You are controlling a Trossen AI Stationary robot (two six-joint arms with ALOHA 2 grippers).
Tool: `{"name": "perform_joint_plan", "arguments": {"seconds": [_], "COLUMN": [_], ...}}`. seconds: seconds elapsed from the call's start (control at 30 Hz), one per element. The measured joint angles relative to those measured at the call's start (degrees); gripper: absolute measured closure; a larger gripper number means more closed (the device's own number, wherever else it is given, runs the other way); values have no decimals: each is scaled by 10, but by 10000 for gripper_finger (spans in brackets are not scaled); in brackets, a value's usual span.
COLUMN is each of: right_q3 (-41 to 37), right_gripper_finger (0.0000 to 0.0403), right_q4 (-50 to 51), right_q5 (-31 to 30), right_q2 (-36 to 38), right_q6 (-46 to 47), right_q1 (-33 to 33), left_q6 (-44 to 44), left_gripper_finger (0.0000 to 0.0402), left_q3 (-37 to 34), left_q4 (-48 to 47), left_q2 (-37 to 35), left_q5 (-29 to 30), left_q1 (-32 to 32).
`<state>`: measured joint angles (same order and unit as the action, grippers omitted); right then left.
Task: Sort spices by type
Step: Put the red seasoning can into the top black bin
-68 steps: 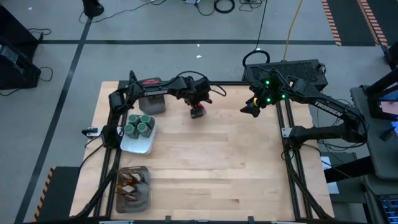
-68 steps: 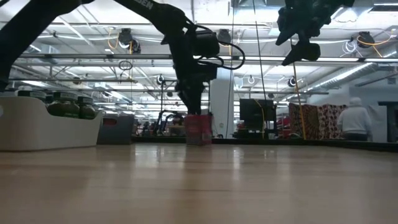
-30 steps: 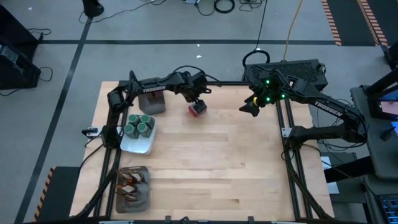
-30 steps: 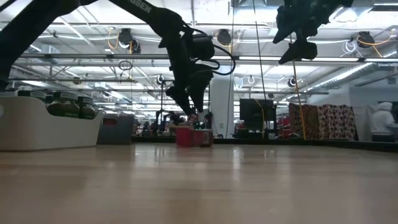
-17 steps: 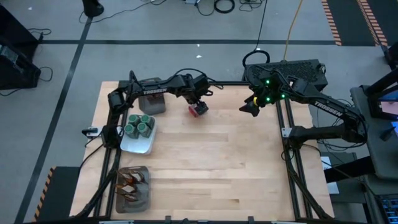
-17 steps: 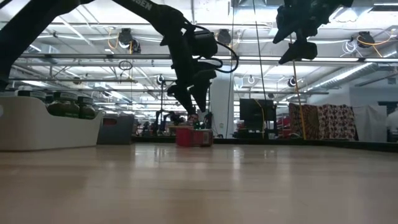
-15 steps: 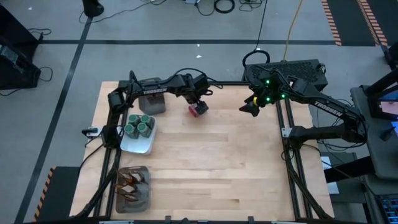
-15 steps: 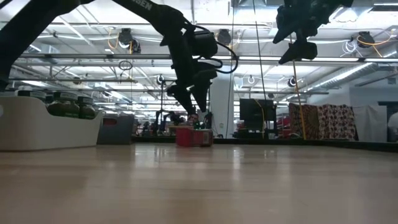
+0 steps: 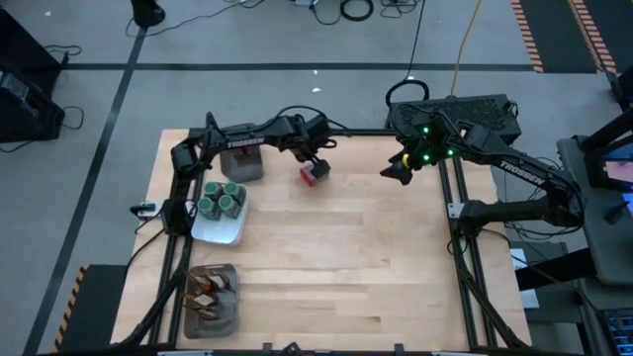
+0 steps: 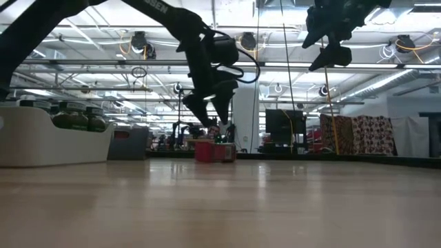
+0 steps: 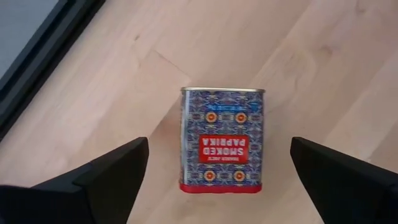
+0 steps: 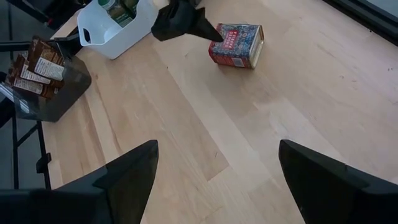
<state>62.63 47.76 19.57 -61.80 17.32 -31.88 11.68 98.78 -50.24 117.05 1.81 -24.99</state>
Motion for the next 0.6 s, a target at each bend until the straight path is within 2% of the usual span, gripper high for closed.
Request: {"name": "perform_joint_plan", "arguments": {"seconds": [0.6], "right_q3": [0], "right_gripper_finger": [87], "right_q4": [-26], "right_q5": [0], "right_q2": [0], "right_q6": [5], "right_q1": [0], "left_q6": [-4], "left_gripper_finger": [6], "left_q3": [1], "left_q4": [3], "left_q2": [54], "left_q5": [-18], "left_q1": [9]}}
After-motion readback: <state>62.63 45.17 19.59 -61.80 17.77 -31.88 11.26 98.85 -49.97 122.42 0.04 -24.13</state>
